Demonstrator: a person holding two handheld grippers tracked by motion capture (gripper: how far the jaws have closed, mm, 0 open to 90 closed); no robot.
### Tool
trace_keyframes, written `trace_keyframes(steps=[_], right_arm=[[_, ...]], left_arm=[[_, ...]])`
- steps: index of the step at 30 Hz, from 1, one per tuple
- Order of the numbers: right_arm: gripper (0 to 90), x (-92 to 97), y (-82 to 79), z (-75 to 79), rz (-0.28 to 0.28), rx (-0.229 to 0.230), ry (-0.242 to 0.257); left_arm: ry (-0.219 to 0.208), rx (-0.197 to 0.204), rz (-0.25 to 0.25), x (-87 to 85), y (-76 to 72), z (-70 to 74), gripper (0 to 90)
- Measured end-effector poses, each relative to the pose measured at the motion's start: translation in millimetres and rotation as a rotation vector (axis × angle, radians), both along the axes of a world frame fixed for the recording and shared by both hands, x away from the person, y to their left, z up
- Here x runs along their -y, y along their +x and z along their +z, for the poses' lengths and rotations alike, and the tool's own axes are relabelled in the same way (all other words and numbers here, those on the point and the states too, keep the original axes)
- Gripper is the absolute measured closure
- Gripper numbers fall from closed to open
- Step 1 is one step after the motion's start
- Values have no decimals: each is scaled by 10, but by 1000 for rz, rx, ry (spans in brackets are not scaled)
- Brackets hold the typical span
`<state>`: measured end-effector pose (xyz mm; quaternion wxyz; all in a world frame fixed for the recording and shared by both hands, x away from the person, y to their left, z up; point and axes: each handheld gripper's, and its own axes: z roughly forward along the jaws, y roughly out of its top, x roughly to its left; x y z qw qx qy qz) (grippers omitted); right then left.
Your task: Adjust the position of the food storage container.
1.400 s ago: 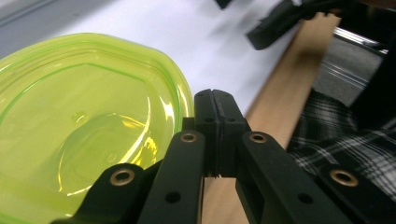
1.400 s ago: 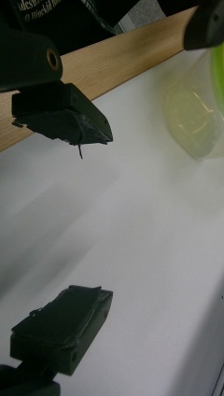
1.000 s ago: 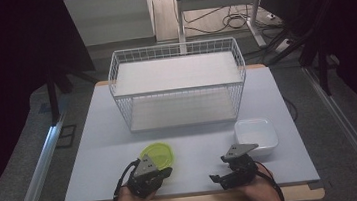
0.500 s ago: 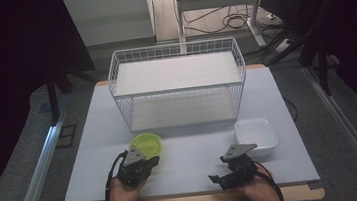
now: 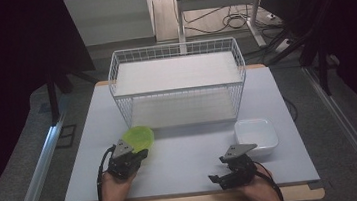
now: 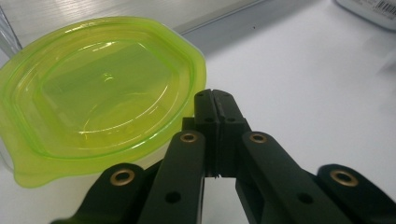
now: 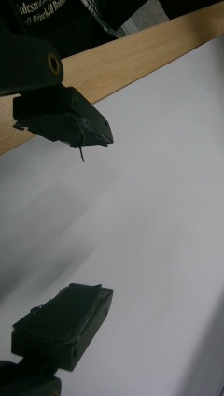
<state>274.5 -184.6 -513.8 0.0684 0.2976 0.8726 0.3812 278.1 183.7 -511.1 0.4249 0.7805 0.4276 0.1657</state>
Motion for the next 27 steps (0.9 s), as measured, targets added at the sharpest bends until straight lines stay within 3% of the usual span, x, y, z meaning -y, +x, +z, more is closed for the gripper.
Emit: trace_keyframes(steps=[4, 8, 11, 13, 14, 17, 21, 22, 23, 27], right_arm=[[228, 10, -7, 25, -15, 10, 9], [289, 47, -17, 83, -38, 25, 37], [442, 95, -35, 175, -46, 56, 58], [468, 105, -39, 197, -46, 65, 61], [543, 137, -55, 261, -60, 98, 71], [608, 170, -62, 309, -76, 119, 79], [794, 310, -53, 432, -144, 183, 58], [794, 310, -53, 432, -144, 183, 58], [858, 390, -40, 483, -182, 202, 54], [895, 500, -12, 534, -231, 226, 56]], left_arm=[[-7, 5, -36, 56, -37, -3, 883], [22, 18, -95, 163, -105, -13, 841], [48, 8, -139, 254, -138, -53, 799], [53, 4, -147, 273, -144, -64, 789], [58, 4, -156, 293, -152, -73, 764], [59, 6, -176, 320, -172, -80, 742], [74, 11, -177, 341, -184, -95, 647], [76, 12, -177, 344, -185, -97, 647], [75, 16, -176, 347, -188, -99, 613], [69, 25, -179, 349, -194, -106, 577]])
